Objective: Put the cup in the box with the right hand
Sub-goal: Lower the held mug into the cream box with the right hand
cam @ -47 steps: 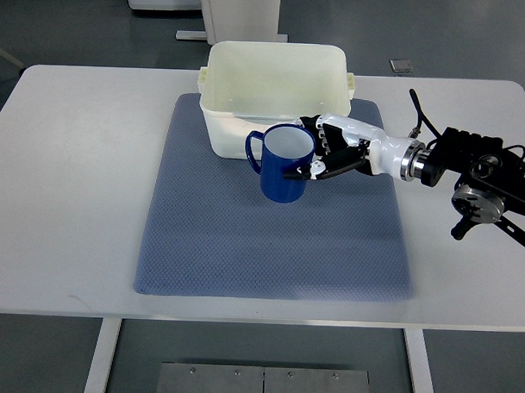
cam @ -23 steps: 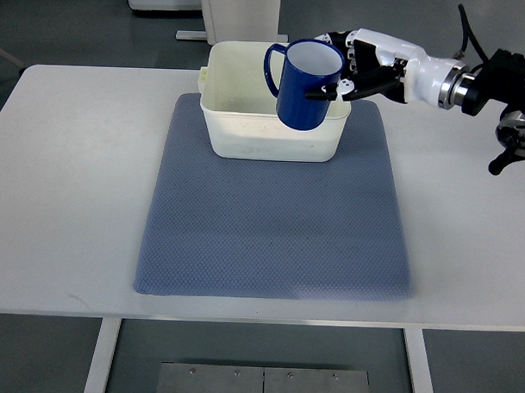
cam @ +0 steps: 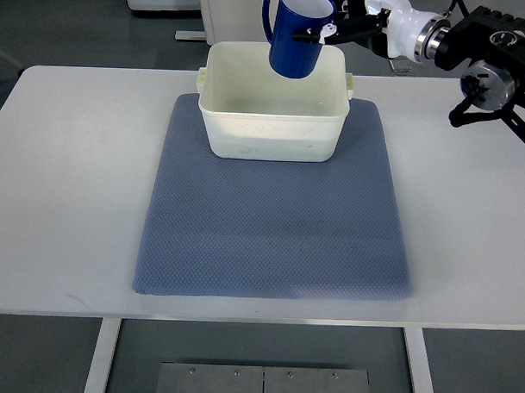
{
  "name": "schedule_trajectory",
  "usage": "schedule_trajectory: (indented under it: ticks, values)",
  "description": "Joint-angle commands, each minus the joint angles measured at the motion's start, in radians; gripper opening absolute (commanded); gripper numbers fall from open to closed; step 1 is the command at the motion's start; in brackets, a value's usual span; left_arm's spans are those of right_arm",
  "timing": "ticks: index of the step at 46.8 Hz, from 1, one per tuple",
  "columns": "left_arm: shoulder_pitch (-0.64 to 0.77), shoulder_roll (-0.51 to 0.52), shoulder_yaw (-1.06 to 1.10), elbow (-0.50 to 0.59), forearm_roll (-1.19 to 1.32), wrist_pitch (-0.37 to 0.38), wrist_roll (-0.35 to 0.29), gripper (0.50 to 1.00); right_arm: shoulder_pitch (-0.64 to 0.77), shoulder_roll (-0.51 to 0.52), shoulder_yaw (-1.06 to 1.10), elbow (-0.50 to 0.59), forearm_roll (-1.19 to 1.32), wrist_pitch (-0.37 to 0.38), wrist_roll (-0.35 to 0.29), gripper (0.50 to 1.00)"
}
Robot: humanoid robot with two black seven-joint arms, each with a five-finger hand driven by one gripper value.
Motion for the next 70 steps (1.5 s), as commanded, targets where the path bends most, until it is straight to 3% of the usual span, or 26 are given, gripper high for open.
schedule_trajectory:
  ticks: [1,11,32,42,64,70]
  values:
    - [0.000,0.000,0.000,0.000,0.000,0.000,0.000,1.000,0.001,0.038,0.001,-0.041,-0.002,-0.014,-0.006,0.500]
    - [0.000,0.000,-0.001,0.000,0.000,0.000,0.000,1.000,-0.009,0.113,0.000,-0.140,-0.002,-0.063,-0.006,0.500]
    - [0.000,0.000,0.000,0.000,0.000,0.000,0.000,1.000,-0.029,0.199,-0.054,-0.234,-0.023,-0.120,-0.007,0.500]
    - [0.000,0.000,0.000,0.000,0.000,0.000,0.000,1.000,-0.036,0.230,-0.084,-0.248,-0.025,-0.163,-0.004,0.500]
    - [0.000,0.000,0.000,0.000,0.000,0.000,0.000,1.000,-0.075,0.246,-0.086,-0.248,-0.023,-0.163,0.002,0.500]
    - [-0.002,0.000,-0.001,0.000,0.000,0.000,0.000,1.000,-0.076,0.246,-0.084,-0.248,-0.023,-0.163,0.002,0.717]
